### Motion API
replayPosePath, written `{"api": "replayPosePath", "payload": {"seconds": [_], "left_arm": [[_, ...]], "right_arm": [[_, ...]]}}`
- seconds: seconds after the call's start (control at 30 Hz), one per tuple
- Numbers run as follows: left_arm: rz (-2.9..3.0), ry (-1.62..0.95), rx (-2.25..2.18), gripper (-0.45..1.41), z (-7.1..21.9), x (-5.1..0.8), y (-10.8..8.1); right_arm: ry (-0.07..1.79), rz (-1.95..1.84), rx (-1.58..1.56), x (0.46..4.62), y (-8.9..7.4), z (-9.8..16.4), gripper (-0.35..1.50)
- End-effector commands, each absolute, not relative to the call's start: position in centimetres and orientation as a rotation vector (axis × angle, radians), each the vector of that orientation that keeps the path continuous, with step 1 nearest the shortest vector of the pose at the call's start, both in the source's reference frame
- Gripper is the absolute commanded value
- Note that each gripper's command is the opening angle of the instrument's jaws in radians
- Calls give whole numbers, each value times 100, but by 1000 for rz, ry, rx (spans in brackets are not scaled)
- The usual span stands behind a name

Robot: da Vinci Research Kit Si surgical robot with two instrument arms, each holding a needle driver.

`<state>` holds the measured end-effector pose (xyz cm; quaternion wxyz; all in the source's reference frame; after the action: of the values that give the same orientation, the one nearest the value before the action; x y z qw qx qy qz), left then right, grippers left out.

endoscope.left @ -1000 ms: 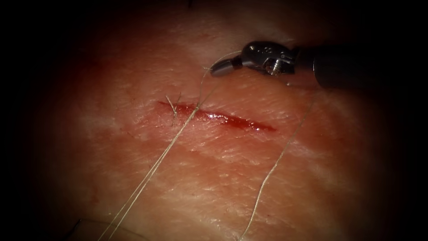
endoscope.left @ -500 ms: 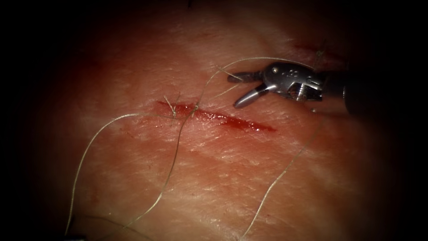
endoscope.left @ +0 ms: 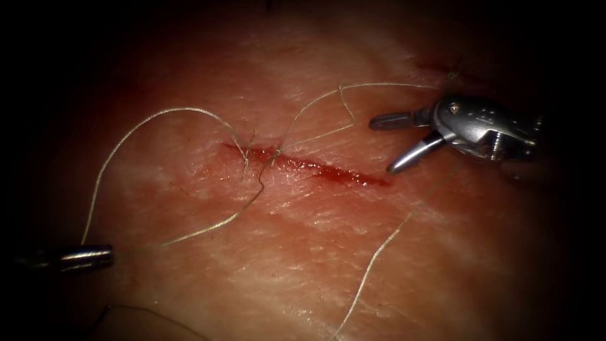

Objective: Wound Closure

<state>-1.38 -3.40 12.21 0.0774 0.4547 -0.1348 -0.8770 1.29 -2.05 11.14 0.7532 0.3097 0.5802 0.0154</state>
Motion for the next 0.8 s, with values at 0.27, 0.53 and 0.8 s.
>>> {"api": "replayPosePath", "payload": {"seconds": [0.27,0.53,0.8], "left_arm": [[-2644,-400,1352,-45,1240,-140,-329],[-2653,-401,1345,-45,1245,-135,-322],[-2677,-413,1360,-45,1239,-140,-320]], "right_arm": [[1189,85,379,144,-125,1130,121],[1066,-5,352,170,-143,1174,119],[1000,-73,360,190,-165,1212,116]]}}
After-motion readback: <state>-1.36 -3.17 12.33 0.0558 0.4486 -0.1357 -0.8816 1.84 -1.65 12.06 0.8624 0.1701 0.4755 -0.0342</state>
